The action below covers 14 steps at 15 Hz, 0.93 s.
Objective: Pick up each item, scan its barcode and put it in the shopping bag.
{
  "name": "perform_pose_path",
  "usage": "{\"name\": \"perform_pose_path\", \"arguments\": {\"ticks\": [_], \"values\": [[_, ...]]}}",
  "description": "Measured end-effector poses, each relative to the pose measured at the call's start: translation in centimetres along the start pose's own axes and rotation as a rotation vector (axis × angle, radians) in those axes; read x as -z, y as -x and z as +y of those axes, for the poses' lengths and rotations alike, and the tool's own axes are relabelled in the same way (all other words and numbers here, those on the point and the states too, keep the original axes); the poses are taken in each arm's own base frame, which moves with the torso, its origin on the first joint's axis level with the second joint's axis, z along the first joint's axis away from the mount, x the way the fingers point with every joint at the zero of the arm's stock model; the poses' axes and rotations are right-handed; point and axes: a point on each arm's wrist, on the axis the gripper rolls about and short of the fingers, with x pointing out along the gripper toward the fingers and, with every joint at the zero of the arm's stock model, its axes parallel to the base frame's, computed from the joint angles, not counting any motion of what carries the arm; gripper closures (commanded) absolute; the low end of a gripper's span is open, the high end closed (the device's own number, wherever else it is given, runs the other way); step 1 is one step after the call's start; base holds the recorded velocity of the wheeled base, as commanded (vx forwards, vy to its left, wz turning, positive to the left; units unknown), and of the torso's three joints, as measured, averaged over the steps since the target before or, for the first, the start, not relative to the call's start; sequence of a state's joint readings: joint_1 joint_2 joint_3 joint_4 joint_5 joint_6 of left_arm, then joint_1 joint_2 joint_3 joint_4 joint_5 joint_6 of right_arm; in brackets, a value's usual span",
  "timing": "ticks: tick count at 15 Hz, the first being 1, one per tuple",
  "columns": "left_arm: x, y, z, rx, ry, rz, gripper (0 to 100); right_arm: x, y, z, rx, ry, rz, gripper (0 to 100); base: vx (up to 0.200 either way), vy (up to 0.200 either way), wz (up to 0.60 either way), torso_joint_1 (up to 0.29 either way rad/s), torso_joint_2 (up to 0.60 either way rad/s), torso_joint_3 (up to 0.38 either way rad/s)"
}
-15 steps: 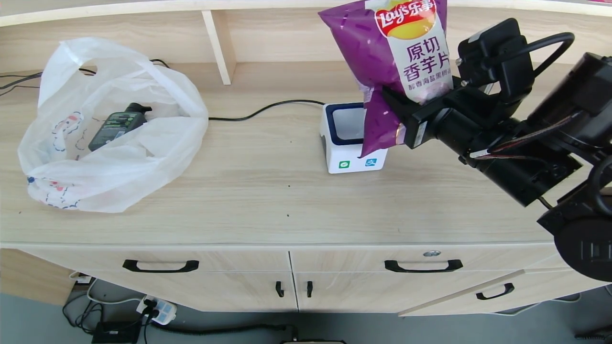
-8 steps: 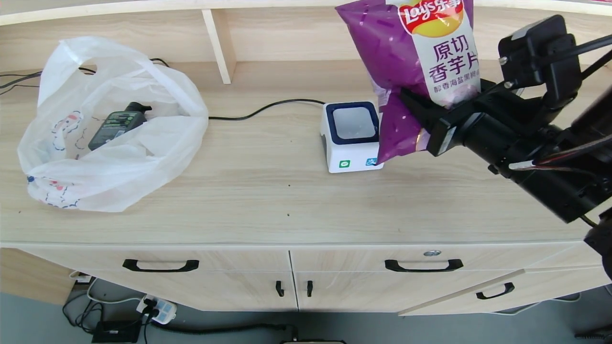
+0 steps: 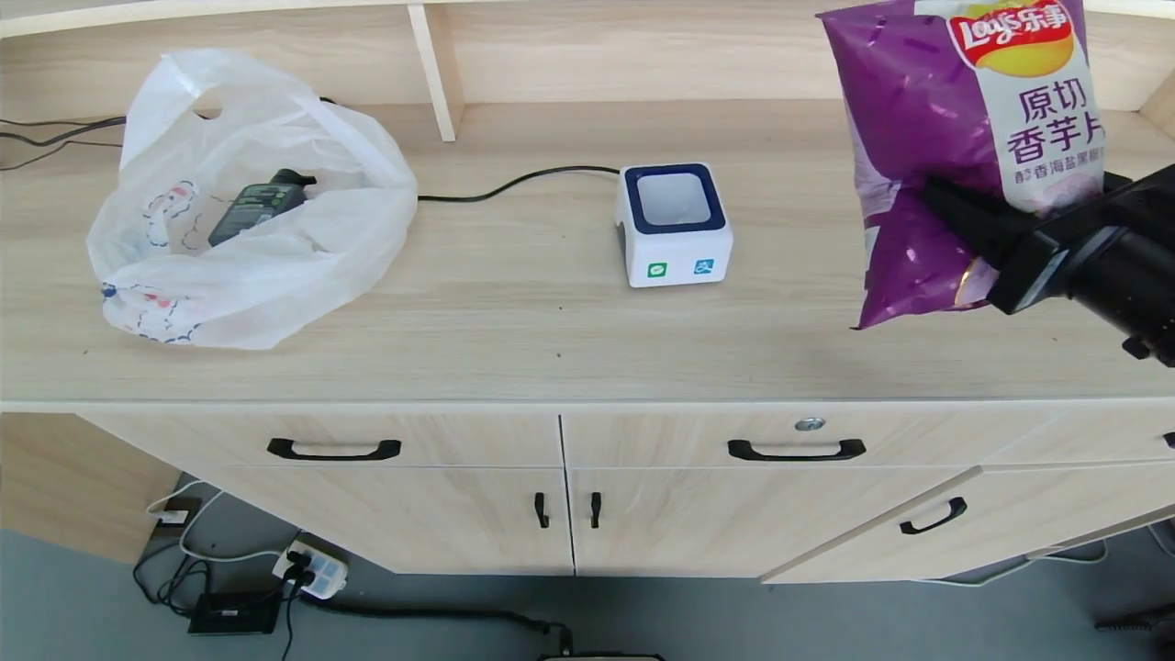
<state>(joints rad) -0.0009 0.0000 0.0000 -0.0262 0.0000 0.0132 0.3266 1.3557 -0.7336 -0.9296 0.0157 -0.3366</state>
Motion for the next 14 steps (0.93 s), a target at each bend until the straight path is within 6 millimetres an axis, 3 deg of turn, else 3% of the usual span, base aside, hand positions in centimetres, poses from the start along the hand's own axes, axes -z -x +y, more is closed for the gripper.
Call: {"name": "perform_pose_path", "arguments": {"ticks": [10,14], "values": [[0.01,0.00,0.00,0.001,0.002,0.001,0,-0.03,1.03,-0.66,0.029,-0.010,0.003,100,0.000,0.200,0.00,0.004,0.00,0.002],[0.01,0.00,0.00,0.001,0.001,0.001,0,-0.22,1.06,-0.64,0.021,-0.011,-0.006,100,0.000,0.000,0.60,0.001,0.00,0.004]]}}
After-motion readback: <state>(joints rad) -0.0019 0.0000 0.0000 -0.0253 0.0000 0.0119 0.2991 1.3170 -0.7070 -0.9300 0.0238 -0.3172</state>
